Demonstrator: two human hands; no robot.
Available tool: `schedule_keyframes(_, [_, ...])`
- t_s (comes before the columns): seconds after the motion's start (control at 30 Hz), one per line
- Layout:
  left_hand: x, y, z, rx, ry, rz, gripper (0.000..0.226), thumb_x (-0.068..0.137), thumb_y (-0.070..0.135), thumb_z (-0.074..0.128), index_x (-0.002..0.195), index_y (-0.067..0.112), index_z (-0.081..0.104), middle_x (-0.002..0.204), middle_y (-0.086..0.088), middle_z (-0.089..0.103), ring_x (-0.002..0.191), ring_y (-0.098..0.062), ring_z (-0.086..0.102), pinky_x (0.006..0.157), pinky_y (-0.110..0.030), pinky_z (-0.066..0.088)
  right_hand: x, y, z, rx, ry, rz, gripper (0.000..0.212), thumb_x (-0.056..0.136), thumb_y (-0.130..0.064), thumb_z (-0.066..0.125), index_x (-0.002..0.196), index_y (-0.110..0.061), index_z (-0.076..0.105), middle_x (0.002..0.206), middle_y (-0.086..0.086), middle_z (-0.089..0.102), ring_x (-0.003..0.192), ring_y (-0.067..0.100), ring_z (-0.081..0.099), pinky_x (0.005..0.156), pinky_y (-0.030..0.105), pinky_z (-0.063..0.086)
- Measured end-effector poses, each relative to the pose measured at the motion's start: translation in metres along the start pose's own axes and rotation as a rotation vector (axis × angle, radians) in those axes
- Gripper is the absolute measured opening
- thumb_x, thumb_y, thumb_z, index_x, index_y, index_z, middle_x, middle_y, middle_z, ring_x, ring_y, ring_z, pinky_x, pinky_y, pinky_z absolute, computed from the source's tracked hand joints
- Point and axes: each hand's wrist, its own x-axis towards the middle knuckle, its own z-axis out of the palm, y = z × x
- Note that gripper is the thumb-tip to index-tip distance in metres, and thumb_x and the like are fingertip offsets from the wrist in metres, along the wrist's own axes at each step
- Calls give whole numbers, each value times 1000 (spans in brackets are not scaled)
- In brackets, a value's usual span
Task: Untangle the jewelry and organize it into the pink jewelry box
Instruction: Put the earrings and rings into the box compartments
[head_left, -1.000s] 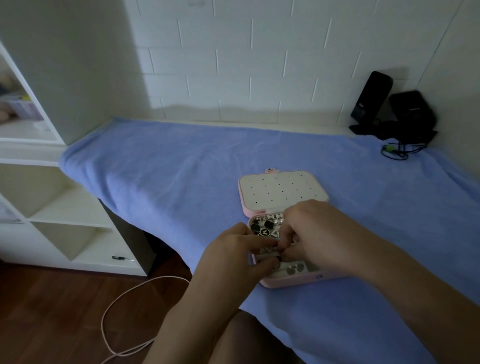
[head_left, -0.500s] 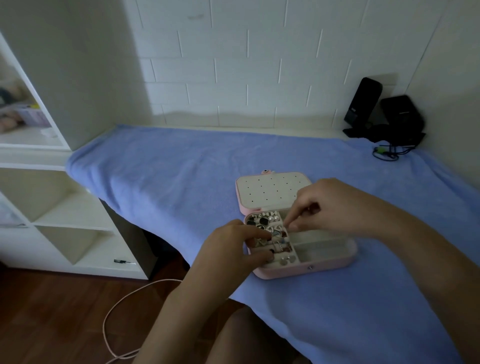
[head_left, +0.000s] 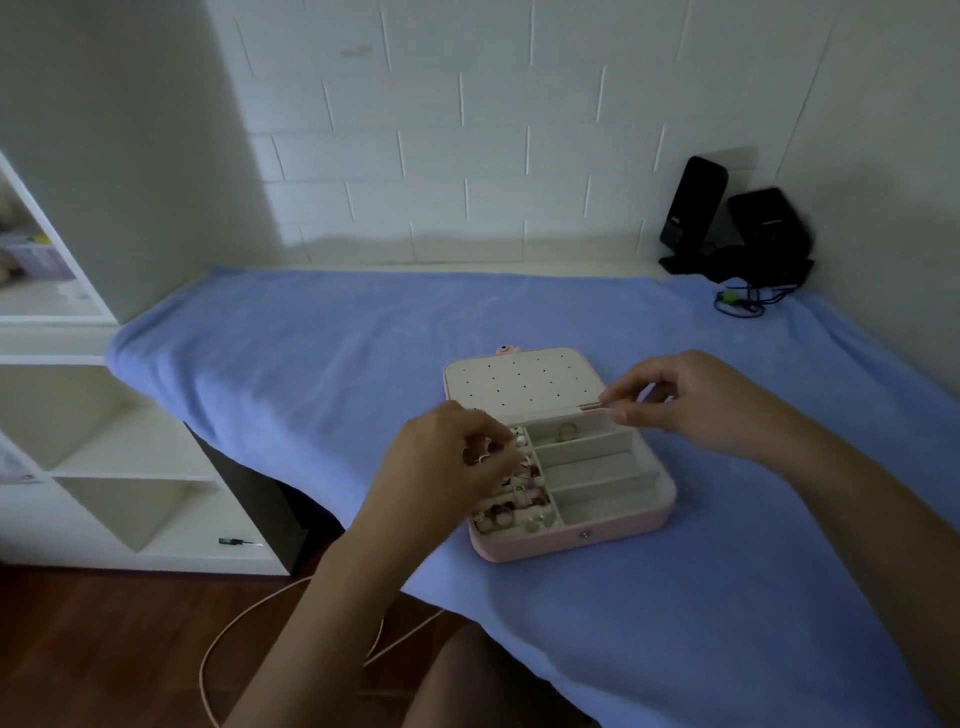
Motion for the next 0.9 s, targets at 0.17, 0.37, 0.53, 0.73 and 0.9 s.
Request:
schedule_keyframes(0.17, [38, -32, -5, -23, -9, -423, 44, 87, 44, 60, 99, 2, 68, 89, -9, 68, 77, -21, 59, 73, -32, 51, 0, 18, 2, 276, -98, 87, 28, 84, -18, 68, 112, -20, 65, 97, 6, 69, 72, 12, 65, 65, 16, 52])
schedule_keyframes(0.37, [71, -36, -8, -655, -106, -727, 41, 89, 37, 60, 102, -2, 55, 85, -18, 66, 79, -29, 65, 72, -35, 55, 1, 41, -2, 552, -232, 183, 30, 88, -14, 59, 117, -17, 62, 93, 12, 72, 88, 26, 69, 74, 29, 55])
schedule_keyframes(0.53, [75, -37, -2, -637, -145, -707, 22, 90, 20, 61, 93, -3, 60, 81, -16, 66, 68, -22, 62, 60, -27, 54, 5, 40, 12, 333, -13, 81, 16, 85, -12, 68, 99, -18, 65, 93, 5, 68, 72, 11, 67, 65, 25, 53])
schedule_keyframes(0.73, [63, -39, 1, -1015, -139, -599, 14, 93, 4, 48, 97, -2, 60, 90, -16, 68, 70, -22, 69, 57, -26, 57, 7, 37, 26, 166, 75, -73, 5, 87, -19, 65, 90, -17, 63, 90, 4, 67, 82, 18, 63, 76, 30, 52])
schedule_keyframes(0.9, [60, -34, -11, -1020, -111, -408, 16, 92, 1, 48, 103, 4, 58, 100, -15, 66, 85, -26, 68, 70, -30, 59, 10, 39, 20, 562, 76, 102, 19, 96, -18, 51, 84, -3, 52, 85, 14, 63, 76, 28, 63, 67, 37, 54])
